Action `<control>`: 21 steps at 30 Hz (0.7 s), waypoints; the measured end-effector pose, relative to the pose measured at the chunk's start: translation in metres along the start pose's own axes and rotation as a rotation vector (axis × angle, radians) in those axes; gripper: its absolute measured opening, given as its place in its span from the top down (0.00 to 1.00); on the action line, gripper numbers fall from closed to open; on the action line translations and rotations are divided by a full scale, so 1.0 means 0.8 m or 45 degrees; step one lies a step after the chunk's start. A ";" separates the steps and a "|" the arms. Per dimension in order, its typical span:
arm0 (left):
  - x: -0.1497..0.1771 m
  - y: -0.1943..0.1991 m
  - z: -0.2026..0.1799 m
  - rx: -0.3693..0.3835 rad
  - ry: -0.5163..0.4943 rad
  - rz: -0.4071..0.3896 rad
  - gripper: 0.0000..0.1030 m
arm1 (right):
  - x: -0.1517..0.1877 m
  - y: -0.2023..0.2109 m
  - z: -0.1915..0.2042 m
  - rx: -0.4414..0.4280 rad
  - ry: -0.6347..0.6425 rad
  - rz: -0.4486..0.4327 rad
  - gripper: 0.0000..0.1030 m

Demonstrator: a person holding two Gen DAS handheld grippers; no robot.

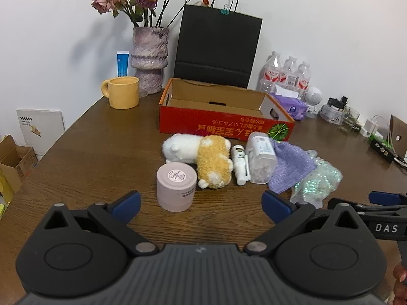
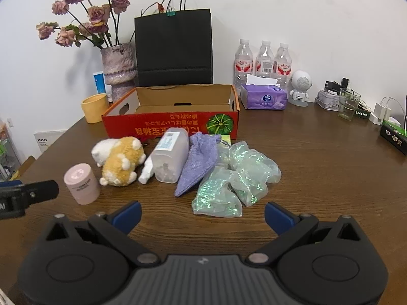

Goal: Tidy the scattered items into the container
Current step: 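Grasp the pink jar with the left tool while the right tool grasps the iridescent bag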

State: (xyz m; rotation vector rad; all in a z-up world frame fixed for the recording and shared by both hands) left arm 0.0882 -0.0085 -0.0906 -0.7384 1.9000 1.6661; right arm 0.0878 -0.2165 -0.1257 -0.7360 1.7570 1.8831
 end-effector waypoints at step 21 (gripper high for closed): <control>-0.009 -0.122 0.038 -0.070 0.088 0.120 0.00 | -0.035 -0.098 -0.083 0.137 -0.175 -0.026 0.00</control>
Point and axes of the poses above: each gripper's, at about its wrist camera, not at the fingertips, and y roughly against the way its jaws point, z to its left, x to its underside, the point moved 9 cm from there along -y, roughly the way its jaws point, and after that the axes turned 11 degrees about z, right-handed, at the moved point
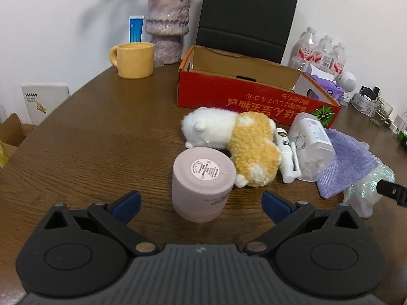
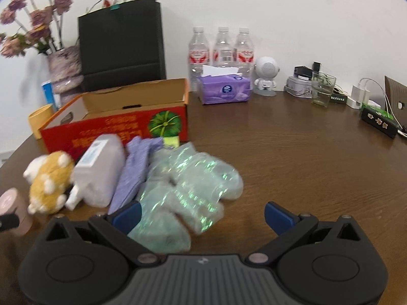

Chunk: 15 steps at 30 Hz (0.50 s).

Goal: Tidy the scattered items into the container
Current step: 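Grasp the pink jar with the left tool while the right tool grasps the iridescent bag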

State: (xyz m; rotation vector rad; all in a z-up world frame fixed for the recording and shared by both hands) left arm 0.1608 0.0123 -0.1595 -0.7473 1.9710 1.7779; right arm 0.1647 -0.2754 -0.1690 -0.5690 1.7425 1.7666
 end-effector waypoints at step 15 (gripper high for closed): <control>-0.002 -0.030 -0.009 -0.034 -0.105 0.007 0.45 | -0.012 -0.036 -0.001 -0.135 -0.027 -0.045 0.94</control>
Point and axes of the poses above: each gripper's, at about its wrist camera, not at the fingertips, and y roughly against the way its jaws point, z to its left, x to its underside, the point moved 9 cm from there along -y, roughly the way its jaws point, and after that the axes turned 11 degrees about z, right-handed, at the moved point
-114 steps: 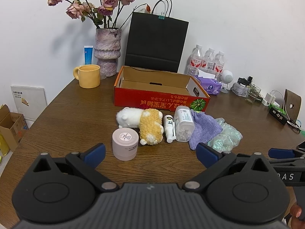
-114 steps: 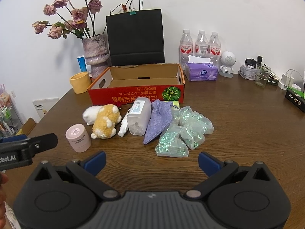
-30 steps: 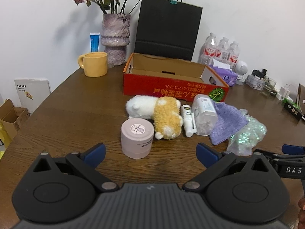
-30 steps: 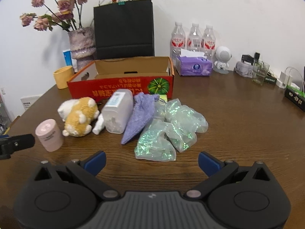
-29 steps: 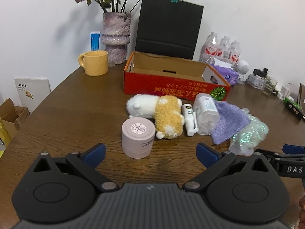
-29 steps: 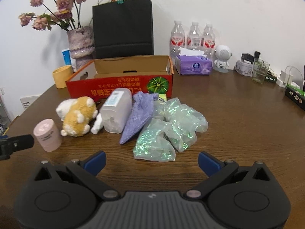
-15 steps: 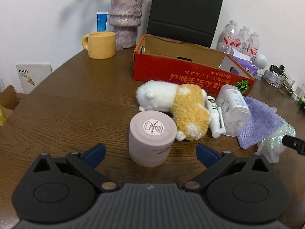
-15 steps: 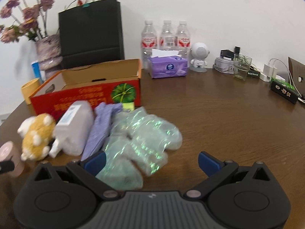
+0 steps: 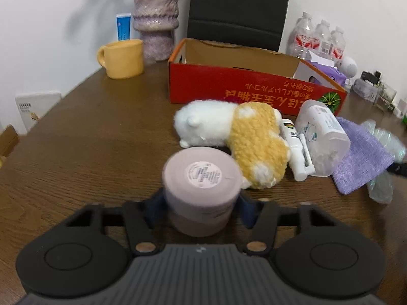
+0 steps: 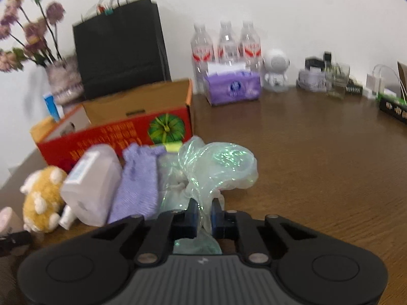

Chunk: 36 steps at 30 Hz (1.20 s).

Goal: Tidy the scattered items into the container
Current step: 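Grasp the pink jar with the left tool while the right tool grasps the iridescent bag, then carry the pink jar and iridescent bag into the cardboard box with both tools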

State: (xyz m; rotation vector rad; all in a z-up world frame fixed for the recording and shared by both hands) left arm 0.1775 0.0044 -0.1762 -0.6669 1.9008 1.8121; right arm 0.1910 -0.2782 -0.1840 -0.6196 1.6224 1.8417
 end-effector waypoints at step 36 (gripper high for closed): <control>-0.057 0.135 -0.013 0.270 0.019 -0.189 0.46 | -0.066 0.173 0.034 -0.217 0.069 -0.334 0.96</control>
Point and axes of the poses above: each gripper's, at about its wrist camera, not at the fingertips, and y roughly against the way its jaws point, z to its left, x to its underside, the point moved 9 cm from there along -y, roughly the way its jaws point, and after that the axes turned 11 degrees about z, right-handed, at the moved point
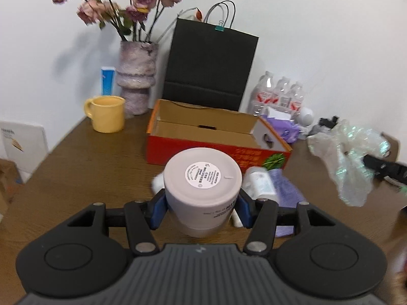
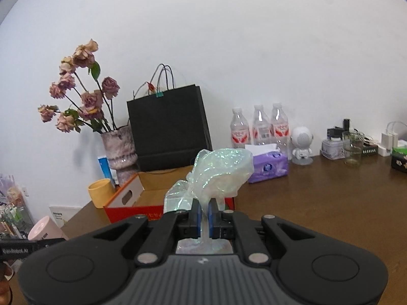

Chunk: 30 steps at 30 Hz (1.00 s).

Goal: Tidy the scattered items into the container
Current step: 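Carry the pink jar and iridescent bag into the cardboard box with both tools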

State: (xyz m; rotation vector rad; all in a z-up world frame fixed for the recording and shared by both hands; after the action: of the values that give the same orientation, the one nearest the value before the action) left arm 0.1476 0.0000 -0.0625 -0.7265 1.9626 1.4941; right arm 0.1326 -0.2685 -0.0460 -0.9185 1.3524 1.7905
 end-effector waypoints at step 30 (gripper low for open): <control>-0.230 -0.138 0.011 -0.046 0.053 0.082 0.46 | -0.178 -0.219 0.037 -0.113 0.052 0.140 0.96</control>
State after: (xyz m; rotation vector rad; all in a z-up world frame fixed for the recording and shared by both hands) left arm 0.3552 -0.0015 -0.0064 -0.7210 2.0119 1.5676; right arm 0.3503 -0.2193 -0.0008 -0.9484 1.3823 1.9378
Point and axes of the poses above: each gripper's, at about its wrist camera, not at the fingertips, and y roughly against the way its jaws point, z to its left, x to its underside, the point moved 9 cm from there along -y, roughly the way its jaws point, and after that the axes turned 11 degrees about z, right-handed, at the moved point
